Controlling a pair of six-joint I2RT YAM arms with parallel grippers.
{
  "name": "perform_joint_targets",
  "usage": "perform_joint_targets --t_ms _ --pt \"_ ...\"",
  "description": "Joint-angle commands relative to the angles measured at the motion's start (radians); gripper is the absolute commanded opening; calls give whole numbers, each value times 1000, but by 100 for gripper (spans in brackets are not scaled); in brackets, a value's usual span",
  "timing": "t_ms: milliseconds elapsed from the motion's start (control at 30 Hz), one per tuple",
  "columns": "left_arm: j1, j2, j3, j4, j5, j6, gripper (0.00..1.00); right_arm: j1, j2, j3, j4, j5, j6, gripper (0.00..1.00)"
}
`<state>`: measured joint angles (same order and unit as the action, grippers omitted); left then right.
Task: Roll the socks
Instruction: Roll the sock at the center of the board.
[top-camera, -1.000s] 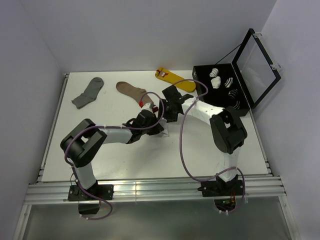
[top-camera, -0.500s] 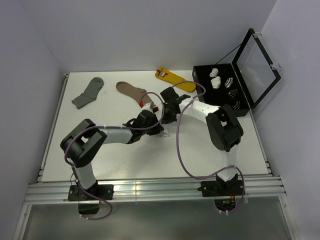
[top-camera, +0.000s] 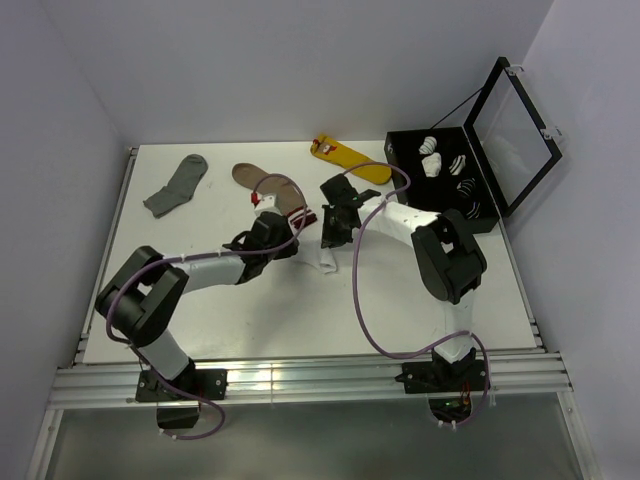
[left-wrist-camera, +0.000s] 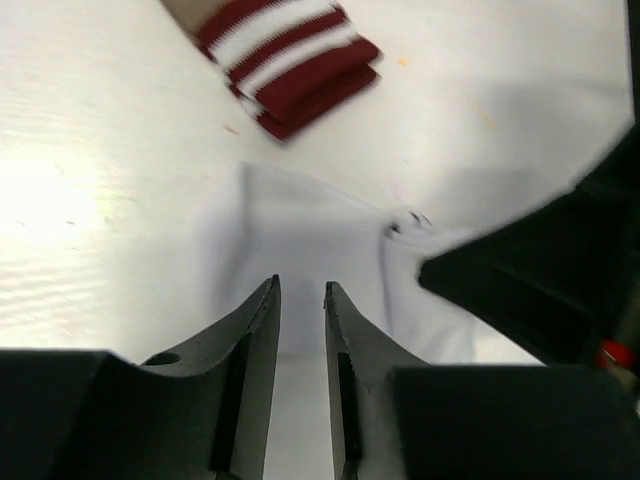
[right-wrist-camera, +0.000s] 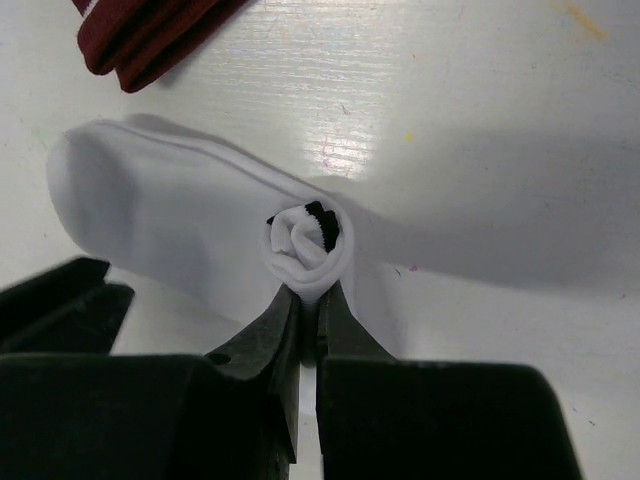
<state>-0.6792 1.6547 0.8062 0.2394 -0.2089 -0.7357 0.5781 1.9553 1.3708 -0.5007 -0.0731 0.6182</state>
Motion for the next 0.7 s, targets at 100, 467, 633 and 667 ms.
perform_joint_targets --t_ms 100,467,633,667 --pt "15 129 86 -4 -27 35 25 -1 -21 -38 31 -17 1 0" --pt "12 129 -87 -3 -15 -186 15 -67 -81 -92 42 25 95 0" --pt "0 82 -142 1 -40 -238 14 -69 -84 -98 50 -5 117 0" --pt "-12 79 -145 4 -44 -243 14 -69 -85 -99 50 -11 118 0"
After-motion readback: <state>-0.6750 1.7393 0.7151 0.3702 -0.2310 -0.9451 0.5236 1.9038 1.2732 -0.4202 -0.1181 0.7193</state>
